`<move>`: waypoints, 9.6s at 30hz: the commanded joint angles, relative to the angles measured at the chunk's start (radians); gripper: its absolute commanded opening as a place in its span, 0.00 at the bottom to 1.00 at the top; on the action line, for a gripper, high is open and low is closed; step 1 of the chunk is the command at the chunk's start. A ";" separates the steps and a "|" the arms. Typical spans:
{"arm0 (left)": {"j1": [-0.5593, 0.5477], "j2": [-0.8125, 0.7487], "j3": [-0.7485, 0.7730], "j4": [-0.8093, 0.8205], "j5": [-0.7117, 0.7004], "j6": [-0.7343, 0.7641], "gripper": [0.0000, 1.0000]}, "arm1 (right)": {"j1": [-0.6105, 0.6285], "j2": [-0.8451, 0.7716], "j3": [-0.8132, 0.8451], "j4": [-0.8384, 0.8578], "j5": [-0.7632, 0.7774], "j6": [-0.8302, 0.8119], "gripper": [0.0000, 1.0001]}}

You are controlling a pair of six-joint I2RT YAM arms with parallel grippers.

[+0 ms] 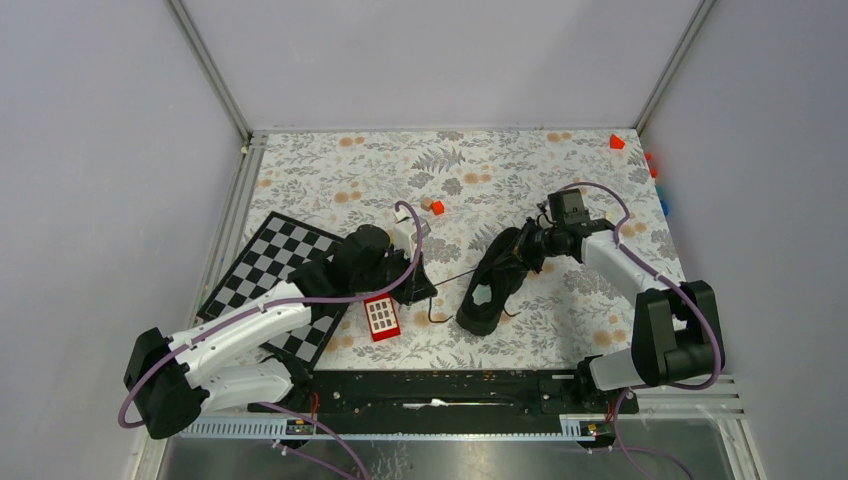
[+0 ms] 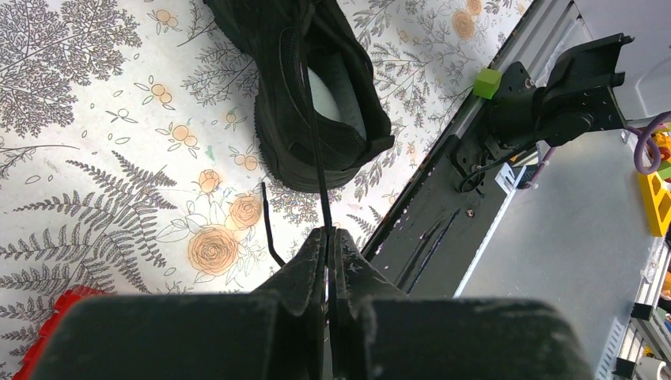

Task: Tie the shoes
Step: Cross the shoelace with the shoelace.

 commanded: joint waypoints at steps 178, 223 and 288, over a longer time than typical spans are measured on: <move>-0.019 0.035 0.108 0.004 -0.032 0.019 0.00 | 0.035 0.069 0.245 -0.263 -0.001 -1.022 0.55; -0.018 0.024 0.093 0.002 -0.031 0.021 0.00 | -0.007 0.135 0.257 -0.181 -0.217 -0.887 0.39; -0.019 0.022 0.087 0.007 -0.033 0.019 0.00 | 0.525 -0.194 -0.323 0.921 1.207 -1.151 0.00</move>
